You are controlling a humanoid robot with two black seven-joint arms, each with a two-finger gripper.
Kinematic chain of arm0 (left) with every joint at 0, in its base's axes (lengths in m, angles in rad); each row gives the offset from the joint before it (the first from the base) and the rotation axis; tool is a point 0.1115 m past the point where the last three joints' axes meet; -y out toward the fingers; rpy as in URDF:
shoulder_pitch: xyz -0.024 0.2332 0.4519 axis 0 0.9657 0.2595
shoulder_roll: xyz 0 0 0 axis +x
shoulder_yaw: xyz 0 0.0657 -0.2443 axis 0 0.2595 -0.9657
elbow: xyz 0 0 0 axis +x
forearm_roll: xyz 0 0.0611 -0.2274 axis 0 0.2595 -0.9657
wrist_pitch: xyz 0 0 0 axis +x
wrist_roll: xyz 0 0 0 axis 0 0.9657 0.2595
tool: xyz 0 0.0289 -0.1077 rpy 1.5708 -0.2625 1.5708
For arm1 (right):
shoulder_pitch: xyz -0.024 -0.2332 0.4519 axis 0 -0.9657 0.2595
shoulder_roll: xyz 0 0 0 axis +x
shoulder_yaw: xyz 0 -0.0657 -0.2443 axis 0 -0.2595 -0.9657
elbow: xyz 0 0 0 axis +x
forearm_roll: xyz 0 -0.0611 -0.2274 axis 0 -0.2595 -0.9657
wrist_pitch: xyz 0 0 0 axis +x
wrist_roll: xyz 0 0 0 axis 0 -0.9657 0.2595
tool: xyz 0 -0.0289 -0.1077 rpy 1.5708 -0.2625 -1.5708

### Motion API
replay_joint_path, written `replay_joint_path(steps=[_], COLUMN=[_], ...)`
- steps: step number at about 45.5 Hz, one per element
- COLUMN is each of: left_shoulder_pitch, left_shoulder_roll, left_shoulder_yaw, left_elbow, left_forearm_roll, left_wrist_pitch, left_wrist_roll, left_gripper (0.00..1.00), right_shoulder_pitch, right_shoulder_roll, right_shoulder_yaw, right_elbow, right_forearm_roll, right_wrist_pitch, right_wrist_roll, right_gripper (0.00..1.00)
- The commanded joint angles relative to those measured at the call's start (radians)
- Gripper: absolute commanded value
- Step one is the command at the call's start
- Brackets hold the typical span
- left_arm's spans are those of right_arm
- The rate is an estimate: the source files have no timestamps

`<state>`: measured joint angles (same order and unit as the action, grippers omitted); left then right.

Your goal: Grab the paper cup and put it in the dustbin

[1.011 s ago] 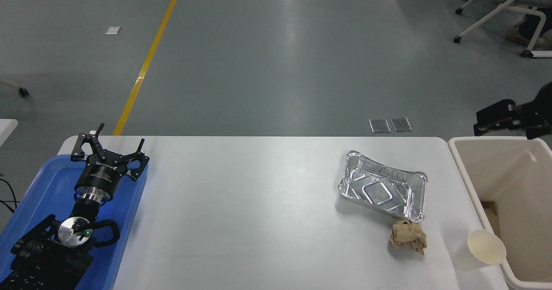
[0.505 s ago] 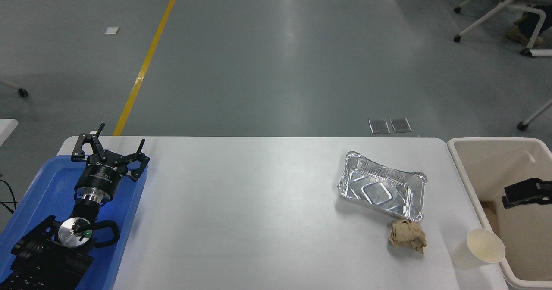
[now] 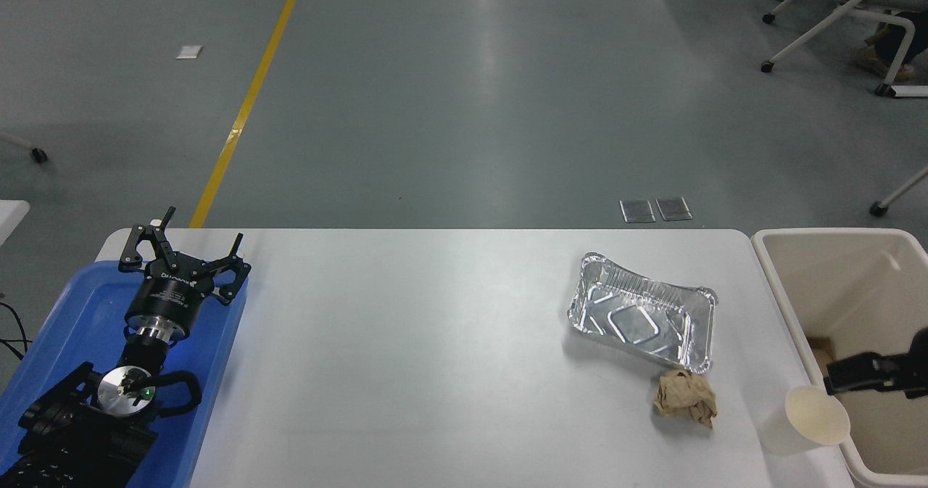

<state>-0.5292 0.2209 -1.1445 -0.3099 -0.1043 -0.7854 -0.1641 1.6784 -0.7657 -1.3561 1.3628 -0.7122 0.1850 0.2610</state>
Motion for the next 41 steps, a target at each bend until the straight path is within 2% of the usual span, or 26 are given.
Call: replay_joint_path(steps=[1, 14, 20, 24, 28, 34, 37, 40, 41], left_shoulder_pitch=[0.000, -0.002, -0.002, -0.002, -0.002, -0.002, -0.002, -0.002, -0.002], left_shoulder_roll=[0.000, 0.000, 0.000, 0.000, -0.001, -0.001, -0.002, -0.002, -0.002], left_shoulder_yaw=[0.000, 0.002, 0.002, 0.002, 0.002, 0.002, 0.002, 0.003, 0.003], left_elbow=[0.000, -0.002, -0.002, -0.002, -0.002, -0.002, -0.002, -0.002, -0.002], left_forearm_roll=[0.000, 0.000, 0.000, 0.000, 0.000, 0.000, 0.000, 0.000, 0.000], left_wrist_pitch=[0.000, 0.000, 0.000, 0.000, 0.000, 0.000, 0.000, 0.000, 0.000], left_wrist_roll=[0.000, 0.000, 0.000, 0.000, 0.000, 0.000, 0.000, 0.000, 0.000], left_gripper=[0.99, 0.99, 0.99, 0.99, 0.99, 0.99, 0.99, 0.99, 0.99], right_shoulder_pitch=[-0.154, -0.252, -0.269, -0.278, -0.287, -0.301, -0.304, -0.306, -0.306], right_shoulder_roll=[0.017, 0.045, 0.052, 0.057, 0.057, 0.060, 0.060, 0.059, 0.059], right_shoulder_yaw=[0.097, 0.143, 0.149, 0.149, 0.149, 0.153, 0.158, 0.157, 0.157], right_elbow=[-0.077, -0.157, -0.175, -0.183, -0.185, -0.186, -0.186, -0.186, -0.186], right_forearm_roll=[-0.001, -0.003, -0.003, -0.003, -0.003, -0.001, -0.001, 0.000, 0.000], right_wrist_pitch=[-0.035, -0.039, -0.055, -0.061, -0.061, -0.061, -0.062, -0.061, -0.059], right_wrist_roll=[0.001, 0.006, 0.009, 0.015, 0.021, 0.021, 0.021, 0.021, 0.021], right_gripper=[1.00, 1.00, 0.94, 0.83, 0.65, 0.48, 0.31, 0.02, 0.00])
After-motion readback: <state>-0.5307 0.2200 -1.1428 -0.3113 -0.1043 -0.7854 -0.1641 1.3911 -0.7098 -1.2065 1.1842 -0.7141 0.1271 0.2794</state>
